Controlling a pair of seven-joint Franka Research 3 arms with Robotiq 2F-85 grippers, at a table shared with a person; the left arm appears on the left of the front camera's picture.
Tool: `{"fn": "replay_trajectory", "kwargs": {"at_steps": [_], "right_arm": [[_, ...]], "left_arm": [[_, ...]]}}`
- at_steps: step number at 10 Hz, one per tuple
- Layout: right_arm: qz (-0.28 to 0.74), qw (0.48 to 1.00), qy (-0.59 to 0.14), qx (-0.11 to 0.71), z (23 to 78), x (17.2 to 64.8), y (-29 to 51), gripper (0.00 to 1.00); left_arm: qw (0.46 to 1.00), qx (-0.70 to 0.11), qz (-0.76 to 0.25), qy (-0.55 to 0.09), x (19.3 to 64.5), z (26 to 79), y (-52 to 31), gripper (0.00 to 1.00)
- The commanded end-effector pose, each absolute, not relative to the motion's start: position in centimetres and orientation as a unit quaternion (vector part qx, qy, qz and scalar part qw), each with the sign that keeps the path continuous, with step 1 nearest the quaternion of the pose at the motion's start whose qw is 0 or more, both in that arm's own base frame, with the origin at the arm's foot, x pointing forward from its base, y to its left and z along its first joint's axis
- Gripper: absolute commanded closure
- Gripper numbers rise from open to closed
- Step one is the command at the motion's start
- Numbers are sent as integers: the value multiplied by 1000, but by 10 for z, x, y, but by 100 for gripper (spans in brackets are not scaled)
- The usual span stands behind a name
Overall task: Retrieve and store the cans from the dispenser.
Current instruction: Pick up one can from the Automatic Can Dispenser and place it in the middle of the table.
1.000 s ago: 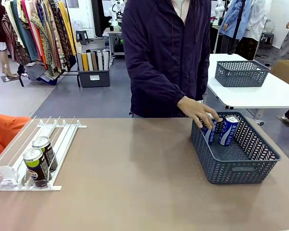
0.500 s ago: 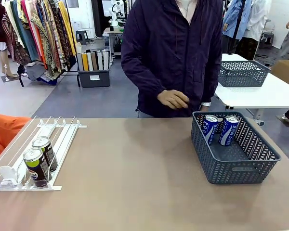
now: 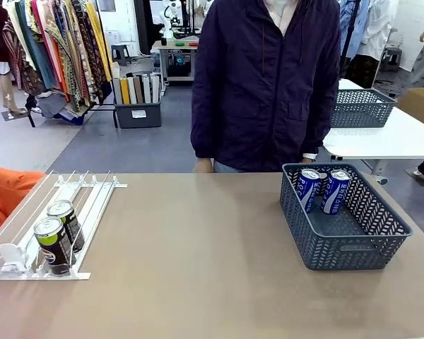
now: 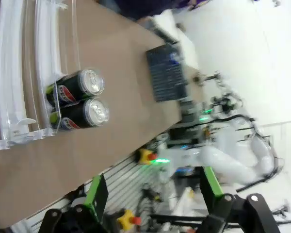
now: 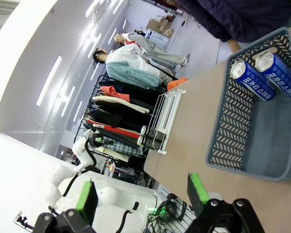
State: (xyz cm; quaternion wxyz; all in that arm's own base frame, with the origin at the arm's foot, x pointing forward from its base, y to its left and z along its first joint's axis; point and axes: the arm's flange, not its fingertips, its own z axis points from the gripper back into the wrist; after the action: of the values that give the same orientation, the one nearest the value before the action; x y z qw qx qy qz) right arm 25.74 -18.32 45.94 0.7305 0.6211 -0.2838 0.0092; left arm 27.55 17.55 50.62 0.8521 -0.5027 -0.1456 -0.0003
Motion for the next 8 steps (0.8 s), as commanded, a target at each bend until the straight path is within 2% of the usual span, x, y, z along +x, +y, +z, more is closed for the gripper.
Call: {"fn": "replay_trajectory", "kwargs": {"at_steps": [1, 2, 5, 6, 7, 8], "right_arm": [[8, 720, -294, 629, 464, 261, -182, 0], [8, 720, -294, 629, 464, 261, -182, 0], [8, 720, -294, 629, 464, 261, -182, 0], [8, 720, -294, 629, 464, 261, -182, 0], [8, 720, -294, 629, 464, 261, -182, 0], [8, 720, -294, 629, 464, 261, -182, 0]], "left_arm": [[941, -329, -32, -78, 301, 534, 99, 0], [975, -214, -22, -48, 318, 528, 57, 0], [998, -47, -46, -18, 351, 510, -24, 0], [998, -35, -51, -17, 355, 506, -41, 0], [999, -15, 0, -49, 360, 504, -49, 0], [996, -61, -47, -43, 347, 507, -50, 0]]}}
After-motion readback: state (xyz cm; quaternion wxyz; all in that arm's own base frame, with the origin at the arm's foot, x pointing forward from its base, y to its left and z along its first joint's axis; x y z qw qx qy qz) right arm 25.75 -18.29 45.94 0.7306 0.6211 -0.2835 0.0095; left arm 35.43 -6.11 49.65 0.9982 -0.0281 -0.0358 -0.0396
